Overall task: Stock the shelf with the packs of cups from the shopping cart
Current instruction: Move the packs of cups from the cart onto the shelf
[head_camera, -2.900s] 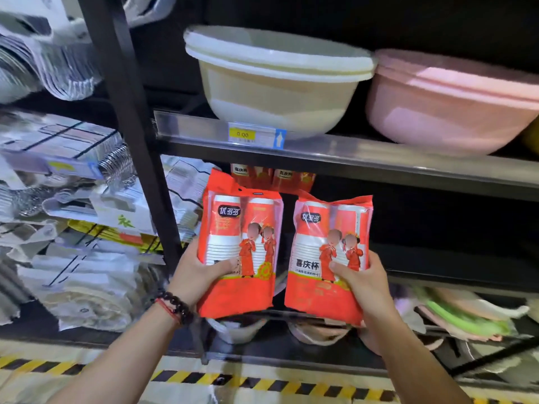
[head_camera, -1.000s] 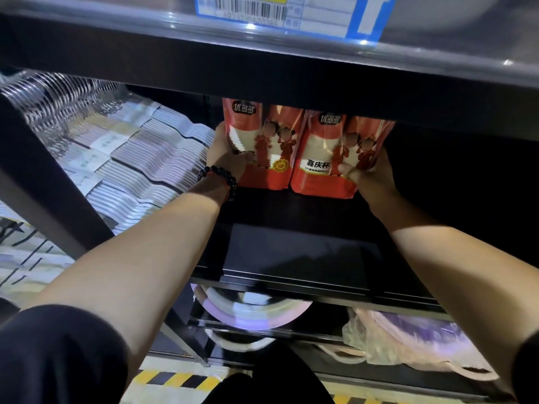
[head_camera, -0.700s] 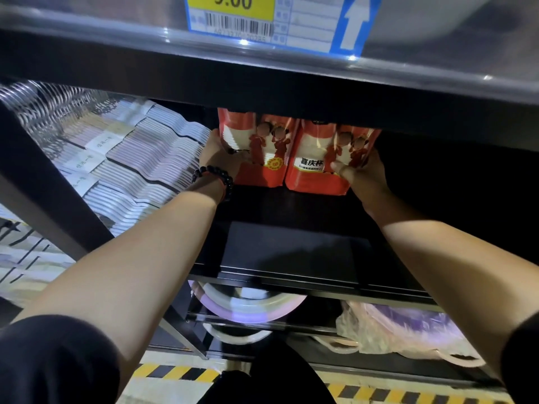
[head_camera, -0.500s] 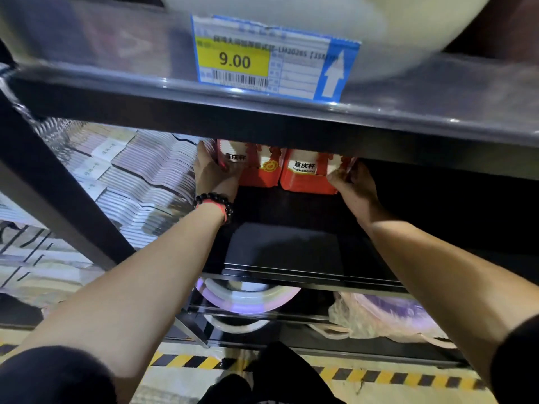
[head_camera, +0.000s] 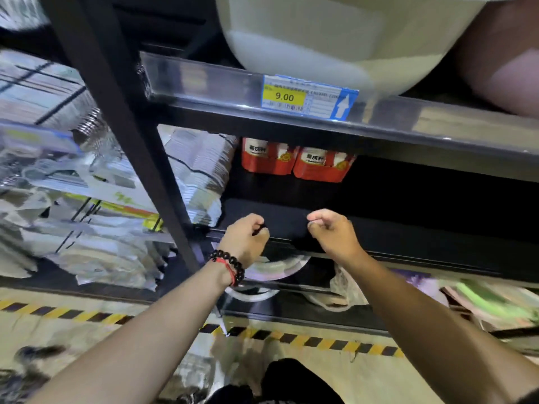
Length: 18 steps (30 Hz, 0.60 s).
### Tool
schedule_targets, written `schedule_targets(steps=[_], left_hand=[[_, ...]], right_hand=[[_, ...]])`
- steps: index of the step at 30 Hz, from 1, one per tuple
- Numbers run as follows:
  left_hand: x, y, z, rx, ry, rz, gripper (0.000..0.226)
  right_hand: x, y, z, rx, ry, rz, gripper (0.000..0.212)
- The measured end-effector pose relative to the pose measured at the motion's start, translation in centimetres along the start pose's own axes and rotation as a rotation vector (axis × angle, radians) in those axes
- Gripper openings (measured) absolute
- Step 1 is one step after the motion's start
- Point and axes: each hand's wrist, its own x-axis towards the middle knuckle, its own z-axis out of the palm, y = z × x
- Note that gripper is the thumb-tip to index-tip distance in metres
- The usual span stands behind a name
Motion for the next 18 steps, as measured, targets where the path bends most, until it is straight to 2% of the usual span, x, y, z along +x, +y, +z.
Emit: schedule_targets(steps=[9, 12, 18], left_hand=[[-9.7, -4.3, -3.7, -0.077, 0.172, -0.102, 0.006], [-14.0, -5.3, -4.6, -0.07, 0.257, -0.144, 0.01], [-24.6, -7.8, -4.3, -0.239, 0.406, -0.349, 0.011]], right_hand=[[-5.5, -3.3, 5.3, 0.042, -0.26, -0.122, 0.03], [-8.0, -4.7, 6.5, 0.073, -0.392, -0.207, 0.026], [-14.4, -5.1, 10.2, 0.114, -0.602, -0.257, 0.026]])
